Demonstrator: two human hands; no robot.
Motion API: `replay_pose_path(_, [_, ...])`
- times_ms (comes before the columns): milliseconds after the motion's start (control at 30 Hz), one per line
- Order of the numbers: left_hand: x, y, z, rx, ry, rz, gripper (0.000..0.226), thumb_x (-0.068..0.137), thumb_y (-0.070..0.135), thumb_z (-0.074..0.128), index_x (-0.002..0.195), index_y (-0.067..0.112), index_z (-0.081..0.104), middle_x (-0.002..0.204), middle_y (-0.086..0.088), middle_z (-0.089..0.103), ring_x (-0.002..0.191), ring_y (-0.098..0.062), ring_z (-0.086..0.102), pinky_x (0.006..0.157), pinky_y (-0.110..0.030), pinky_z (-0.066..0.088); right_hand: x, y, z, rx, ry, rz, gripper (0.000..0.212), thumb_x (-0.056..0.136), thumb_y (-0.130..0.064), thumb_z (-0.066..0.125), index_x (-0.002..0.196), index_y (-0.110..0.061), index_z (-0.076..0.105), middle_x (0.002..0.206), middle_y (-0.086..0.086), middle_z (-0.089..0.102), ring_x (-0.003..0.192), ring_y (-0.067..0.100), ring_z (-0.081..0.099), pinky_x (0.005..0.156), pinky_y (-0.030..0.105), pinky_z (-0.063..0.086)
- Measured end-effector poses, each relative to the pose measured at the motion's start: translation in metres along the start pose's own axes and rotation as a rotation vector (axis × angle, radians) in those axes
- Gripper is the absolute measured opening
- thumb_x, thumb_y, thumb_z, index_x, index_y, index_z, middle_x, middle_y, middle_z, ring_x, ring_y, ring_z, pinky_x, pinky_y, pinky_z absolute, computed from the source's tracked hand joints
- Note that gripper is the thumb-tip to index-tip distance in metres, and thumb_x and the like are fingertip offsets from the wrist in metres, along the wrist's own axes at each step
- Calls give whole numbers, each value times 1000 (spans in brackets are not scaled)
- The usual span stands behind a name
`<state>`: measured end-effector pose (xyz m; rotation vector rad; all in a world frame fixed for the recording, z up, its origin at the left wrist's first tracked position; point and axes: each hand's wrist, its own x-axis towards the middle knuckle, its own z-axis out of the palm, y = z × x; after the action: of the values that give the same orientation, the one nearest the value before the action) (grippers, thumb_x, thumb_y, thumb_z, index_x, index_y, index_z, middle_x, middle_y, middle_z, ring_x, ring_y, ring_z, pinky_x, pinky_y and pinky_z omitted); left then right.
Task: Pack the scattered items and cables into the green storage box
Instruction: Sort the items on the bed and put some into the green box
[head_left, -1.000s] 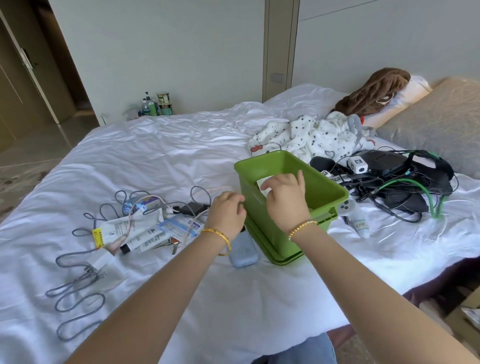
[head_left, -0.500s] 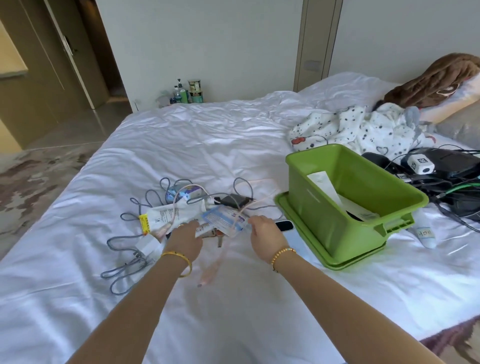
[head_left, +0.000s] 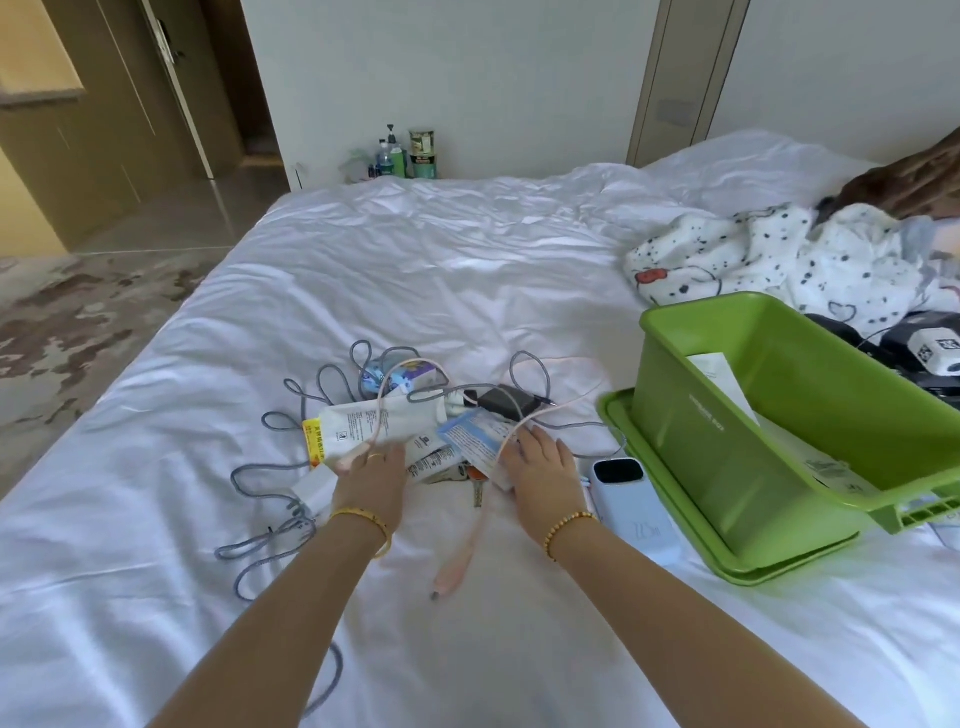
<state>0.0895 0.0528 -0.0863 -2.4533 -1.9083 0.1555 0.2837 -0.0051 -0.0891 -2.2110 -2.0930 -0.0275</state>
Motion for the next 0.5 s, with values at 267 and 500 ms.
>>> replay_pose_path(267, [-9, 5, 3, -170, 19, -41, 43, 93, 8, 36, 135, 6, 32, 132, -15, 48, 122, -32, 47, 95, -39, 44, 8, 2, 2, -48, -5, -17, 45, 92, -12, 42, 137, -16, 39, 141, 7, 40, 137, 26, 25, 117, 46, 12])
replay_pose_path(500, [-38, 10, -15, -522, 109, -73, 36, 96, 23, 39, 127, 5, 42, 118, -17, 57, 108, -32, 56, 89, -38, 45, -14, 7, -14, 290, 62, 88, 21, 92, -12, 46, 105, -15, 63, 112, 7, 60, 118, 26, 48, 99, 35, 33])
